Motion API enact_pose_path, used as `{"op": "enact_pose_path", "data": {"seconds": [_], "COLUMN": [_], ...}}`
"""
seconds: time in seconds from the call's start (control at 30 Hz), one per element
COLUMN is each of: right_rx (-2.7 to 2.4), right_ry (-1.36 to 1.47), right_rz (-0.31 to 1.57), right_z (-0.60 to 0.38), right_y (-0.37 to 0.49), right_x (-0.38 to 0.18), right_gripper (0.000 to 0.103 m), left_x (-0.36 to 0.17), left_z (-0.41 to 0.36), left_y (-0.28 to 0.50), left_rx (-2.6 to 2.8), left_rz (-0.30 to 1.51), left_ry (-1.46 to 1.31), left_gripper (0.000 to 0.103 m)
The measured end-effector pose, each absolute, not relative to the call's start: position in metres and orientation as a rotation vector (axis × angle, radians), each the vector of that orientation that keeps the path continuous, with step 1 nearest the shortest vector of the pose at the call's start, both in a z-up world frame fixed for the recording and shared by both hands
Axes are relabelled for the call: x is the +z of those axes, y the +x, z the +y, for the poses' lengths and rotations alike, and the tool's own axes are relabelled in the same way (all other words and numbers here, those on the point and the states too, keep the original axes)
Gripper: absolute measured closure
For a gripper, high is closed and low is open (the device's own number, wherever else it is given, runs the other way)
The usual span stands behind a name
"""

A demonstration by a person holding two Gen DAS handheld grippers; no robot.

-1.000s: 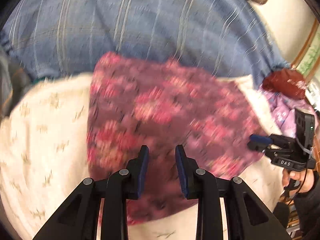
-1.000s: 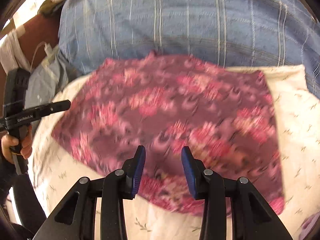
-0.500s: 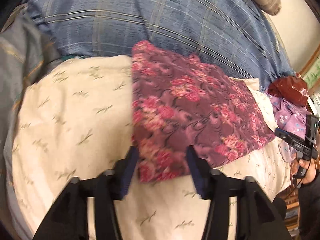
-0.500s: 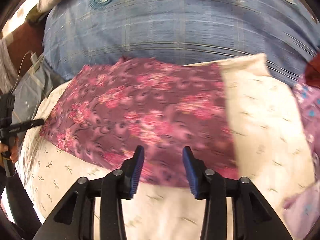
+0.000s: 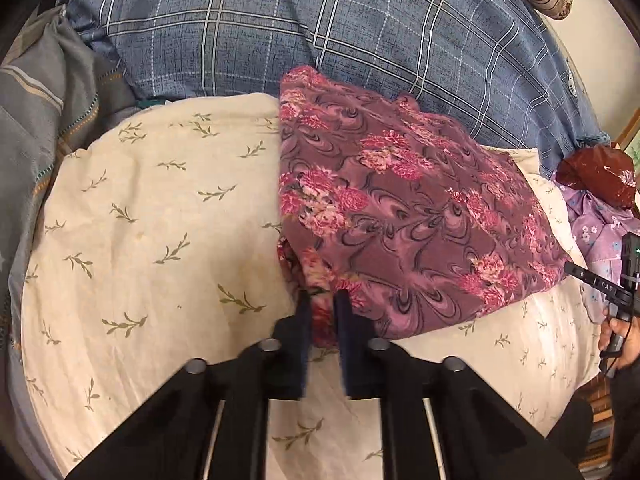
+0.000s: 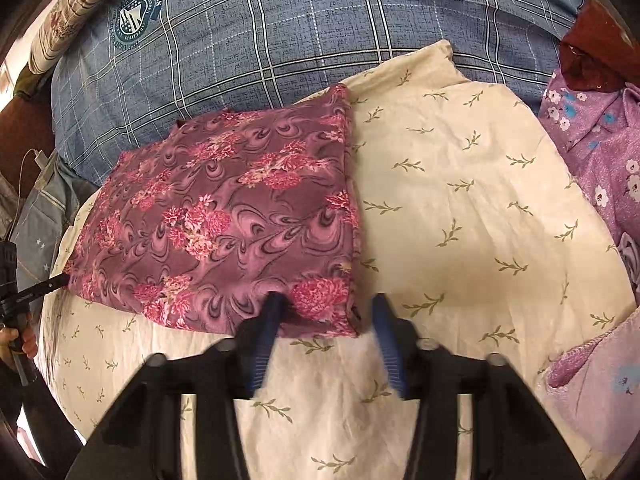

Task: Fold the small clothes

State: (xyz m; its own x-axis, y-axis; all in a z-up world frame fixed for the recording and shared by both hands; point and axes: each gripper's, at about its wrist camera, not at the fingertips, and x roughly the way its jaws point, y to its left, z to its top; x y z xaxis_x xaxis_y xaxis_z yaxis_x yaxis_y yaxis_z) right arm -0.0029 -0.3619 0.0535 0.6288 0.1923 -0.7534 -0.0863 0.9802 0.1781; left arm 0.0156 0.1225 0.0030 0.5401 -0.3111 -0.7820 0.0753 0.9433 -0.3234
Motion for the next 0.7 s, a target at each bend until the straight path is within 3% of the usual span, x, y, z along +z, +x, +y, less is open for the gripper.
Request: {"op": "enact_pose_path", "data": {"seconds": [0.03, 0.13, 0.6, 0.7], "right_rx": [0.148, 0.133, 0.100, 0.097], "right_ry": [0.109, 0.024, -0.035, -0.064], "right_rz": [0.876, 0.875, 0.897, 0.905], "right_z": [-0.360, -0.350, -0.351, -0.347], "right_y": [-0.003, -0.007, -0.008, -0.008], "right_x": [0.054, 0.058, 0.040, 0.043], "right_gripper": [0.089, 0.095, 0.095, 0.091], "left_x": [0.003, 0.004, -0.005, 0.002], "left_z": [0.122, 0.122, 0.122, 0.123], "left_y": [0.015, 0.013, 0.014, 0.015], "left_rx": [-0.232, -0.225, -0.217, -0.233], "left_rz": [0.972, 0.967, 0.982, 0.982], "left_ry": [-0.264, -0.243, -0.212, -0.215], "left_gripper": [0.096, 0.096, 0.096, 0.094]}}
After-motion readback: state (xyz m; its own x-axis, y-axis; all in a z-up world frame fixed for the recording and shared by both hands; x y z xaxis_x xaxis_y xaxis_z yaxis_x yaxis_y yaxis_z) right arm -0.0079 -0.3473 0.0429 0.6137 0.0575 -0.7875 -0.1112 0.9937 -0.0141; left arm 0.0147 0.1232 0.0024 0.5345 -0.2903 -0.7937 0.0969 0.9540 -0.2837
